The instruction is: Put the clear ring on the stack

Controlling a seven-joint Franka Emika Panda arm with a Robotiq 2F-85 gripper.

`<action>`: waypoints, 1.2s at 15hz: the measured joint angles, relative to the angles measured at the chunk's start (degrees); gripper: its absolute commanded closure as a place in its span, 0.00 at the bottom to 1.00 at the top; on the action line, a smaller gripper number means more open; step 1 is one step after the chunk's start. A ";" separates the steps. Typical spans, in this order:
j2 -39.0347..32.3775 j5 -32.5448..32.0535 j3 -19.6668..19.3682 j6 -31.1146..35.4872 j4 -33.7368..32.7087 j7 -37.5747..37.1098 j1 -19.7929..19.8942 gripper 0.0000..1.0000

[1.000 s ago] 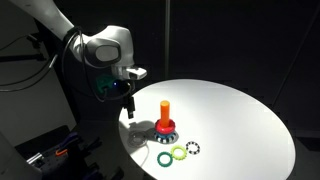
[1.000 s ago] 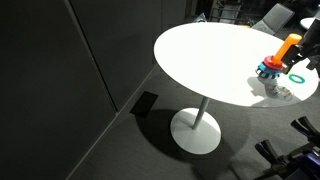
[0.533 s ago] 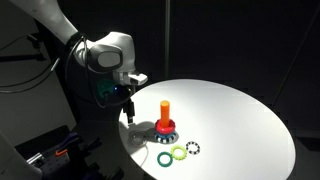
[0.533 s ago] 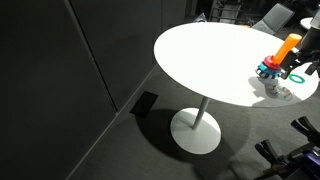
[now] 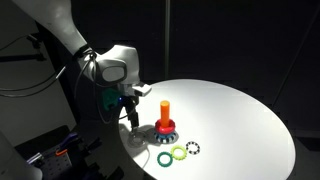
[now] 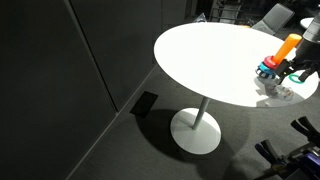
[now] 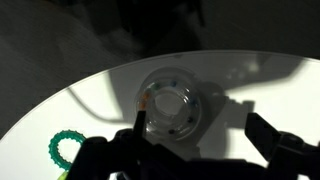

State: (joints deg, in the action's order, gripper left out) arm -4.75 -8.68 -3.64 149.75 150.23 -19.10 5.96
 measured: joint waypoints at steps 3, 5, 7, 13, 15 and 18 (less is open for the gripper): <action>-1.97 0.00 -1.16 2.43 0.08 0.00 -0.01 0.00; -3.06 0.00 -1.84 3.75 0.21 0.00 -0.02 0.00; -4.00 0.00 -2.46 4.76 0.37 0.00 -0.04 0.00; -6.63 0.00 -4.17 8.39 0.90 0.00 -0.62 0.00; -7.47 0.00 -4.54 9.55 0.97 0.00 -0.89 0.00; -8.54 0.10 -5.04 11.56 1.15 0.00 -1.46 0.00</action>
State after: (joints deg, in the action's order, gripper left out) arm -13.29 -8.58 -8.69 161.32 151.38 -19.10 4.50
